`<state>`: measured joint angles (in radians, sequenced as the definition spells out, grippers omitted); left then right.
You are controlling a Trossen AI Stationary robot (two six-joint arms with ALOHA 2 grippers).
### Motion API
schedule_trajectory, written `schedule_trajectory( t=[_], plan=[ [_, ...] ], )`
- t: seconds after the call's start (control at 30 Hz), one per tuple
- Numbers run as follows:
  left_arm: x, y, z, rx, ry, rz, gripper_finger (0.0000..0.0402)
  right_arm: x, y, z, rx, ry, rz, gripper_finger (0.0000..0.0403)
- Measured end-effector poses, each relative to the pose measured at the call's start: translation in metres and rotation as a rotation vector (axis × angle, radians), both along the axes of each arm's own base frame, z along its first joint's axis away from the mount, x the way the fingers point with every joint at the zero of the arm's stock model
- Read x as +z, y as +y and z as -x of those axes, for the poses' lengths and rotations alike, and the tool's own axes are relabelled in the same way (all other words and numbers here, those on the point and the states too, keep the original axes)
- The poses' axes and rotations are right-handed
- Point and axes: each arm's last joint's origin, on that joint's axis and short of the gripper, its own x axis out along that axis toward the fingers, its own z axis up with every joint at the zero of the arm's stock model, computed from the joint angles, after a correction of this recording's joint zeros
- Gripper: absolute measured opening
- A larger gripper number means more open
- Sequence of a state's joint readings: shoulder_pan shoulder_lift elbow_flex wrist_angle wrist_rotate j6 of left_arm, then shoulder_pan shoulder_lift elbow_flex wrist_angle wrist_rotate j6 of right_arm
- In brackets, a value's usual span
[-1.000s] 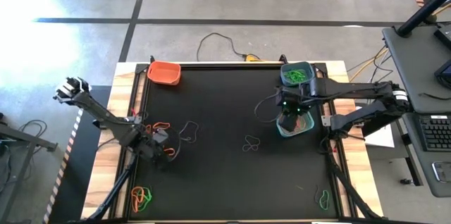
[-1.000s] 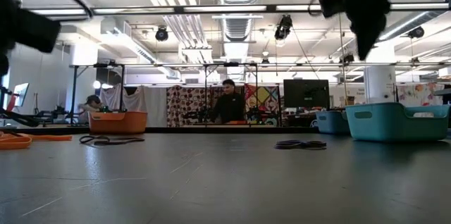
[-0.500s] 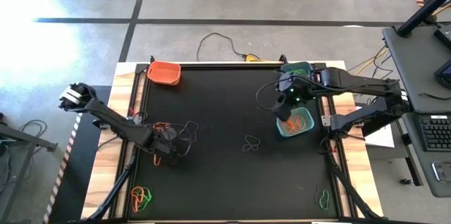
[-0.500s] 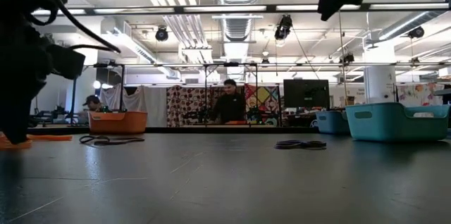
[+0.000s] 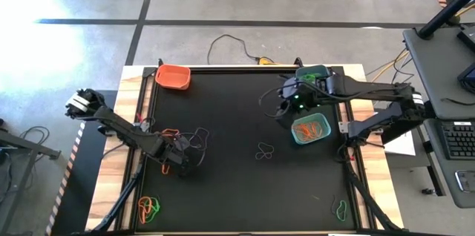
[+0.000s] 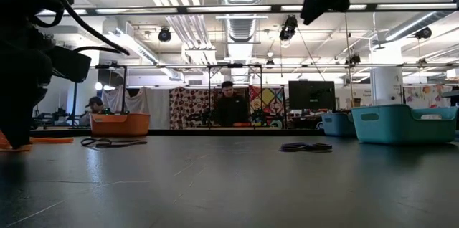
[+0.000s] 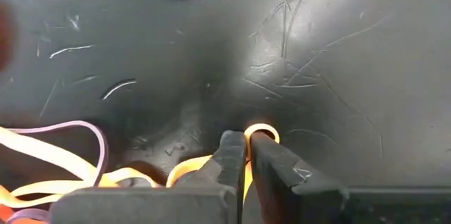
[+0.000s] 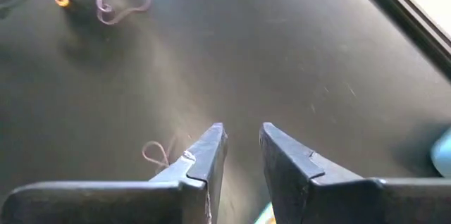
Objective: Sort rubber bands into baskets
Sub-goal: Put the orange rubber band into the green bin
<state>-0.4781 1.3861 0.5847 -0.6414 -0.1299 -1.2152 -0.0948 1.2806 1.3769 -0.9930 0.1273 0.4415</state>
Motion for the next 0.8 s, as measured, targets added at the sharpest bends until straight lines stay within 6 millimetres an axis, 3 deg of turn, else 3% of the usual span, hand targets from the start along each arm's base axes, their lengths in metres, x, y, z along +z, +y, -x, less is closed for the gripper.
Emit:
schedule_trajectory(
  t=[0.2,0.43,0.6,0.8],
  plan=[
    [0.005,-0.001,-0.006,0.01,-0.048,-0.005,0.0001,-0.011,0.001,-0.035,0.099,-0.082,0.067,0.0071],
    [0.01,-0.009,-0.026,0.021,-0.248,0.025,0.0,-0.025,-0.002,-0.07,0.167,-0.12,0.128,0.007],
    [0.013,-0.011,-0.03,0.016,-0.273,0.021,0.0,-0.032,0.0,-0.082,0.213,-0.101,0.113,0.0079],
    [0.03,-0.013,-0.04,-0.031,-0.337,-0.007,0.0,-0.039,0.001,-0.084,0.229,-0.067,0.089,0.0084]
  ],
)
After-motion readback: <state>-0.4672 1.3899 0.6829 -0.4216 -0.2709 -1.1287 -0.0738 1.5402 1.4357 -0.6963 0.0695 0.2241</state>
